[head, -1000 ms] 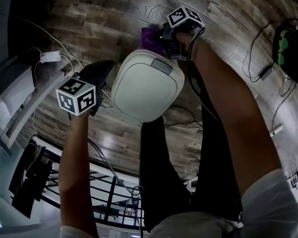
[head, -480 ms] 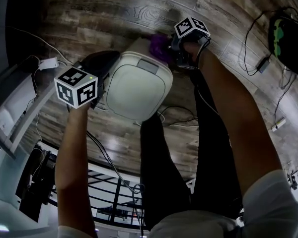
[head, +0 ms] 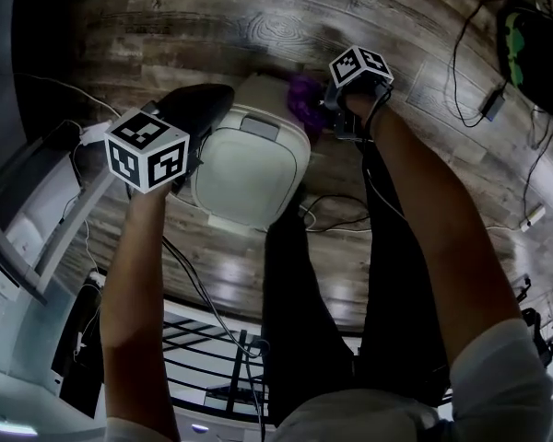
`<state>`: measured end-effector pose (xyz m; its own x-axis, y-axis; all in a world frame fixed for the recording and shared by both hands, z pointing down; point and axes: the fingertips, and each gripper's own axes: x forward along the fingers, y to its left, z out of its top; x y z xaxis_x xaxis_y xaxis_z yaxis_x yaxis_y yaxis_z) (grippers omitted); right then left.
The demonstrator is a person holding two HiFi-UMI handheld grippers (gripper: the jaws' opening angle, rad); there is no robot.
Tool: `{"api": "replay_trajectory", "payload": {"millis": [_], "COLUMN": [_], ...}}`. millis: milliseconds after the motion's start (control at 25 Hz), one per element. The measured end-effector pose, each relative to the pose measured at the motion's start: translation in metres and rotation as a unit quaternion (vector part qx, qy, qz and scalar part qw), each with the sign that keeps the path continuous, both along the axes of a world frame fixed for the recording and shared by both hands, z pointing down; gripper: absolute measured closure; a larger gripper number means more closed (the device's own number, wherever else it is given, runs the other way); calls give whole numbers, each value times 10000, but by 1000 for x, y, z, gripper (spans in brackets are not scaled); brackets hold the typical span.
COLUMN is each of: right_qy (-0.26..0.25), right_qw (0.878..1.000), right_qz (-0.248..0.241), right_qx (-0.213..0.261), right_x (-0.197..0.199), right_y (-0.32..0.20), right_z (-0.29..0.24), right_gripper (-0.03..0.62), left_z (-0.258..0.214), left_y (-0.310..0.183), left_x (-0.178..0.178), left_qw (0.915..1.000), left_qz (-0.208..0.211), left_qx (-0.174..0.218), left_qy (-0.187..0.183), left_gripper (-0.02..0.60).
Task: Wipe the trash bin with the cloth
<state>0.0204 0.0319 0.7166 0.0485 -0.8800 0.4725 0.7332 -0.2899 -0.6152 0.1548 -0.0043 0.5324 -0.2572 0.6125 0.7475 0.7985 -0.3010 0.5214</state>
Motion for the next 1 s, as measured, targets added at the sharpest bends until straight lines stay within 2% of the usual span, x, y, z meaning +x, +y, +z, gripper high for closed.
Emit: {"api": "replay_trajectory", "payload": {"millis": [80,240,400,680,1000], "right_qy": [-73,-233,-314,113,550], "right_qw": [9998,9957,9940,9978,9977], "right_qz": [-174,-859,-991,-571,-333], "right_qx": [-81,-253,-325,-322,-217], "right_x": [-18,-61,-70,-2,88], "right_y": [2,10,19,35,12], "right_z": [4,15,22,19,21], "right_gripper": [497,497,497,497,497], "left_z": [2,6,14,25,39], "left_y": [6,18,25,32,24], "left_x": [-2,-1,5,19,28], "left_qw": [10000,9996,9994,9992,9989], "left_qz": [93,267,322,361,376], "left_qx": [20,39,77,123,236], "left_qy": [-25,-41,-92,-119,-125], "left_gripper": [577,577,577,577,577]}}
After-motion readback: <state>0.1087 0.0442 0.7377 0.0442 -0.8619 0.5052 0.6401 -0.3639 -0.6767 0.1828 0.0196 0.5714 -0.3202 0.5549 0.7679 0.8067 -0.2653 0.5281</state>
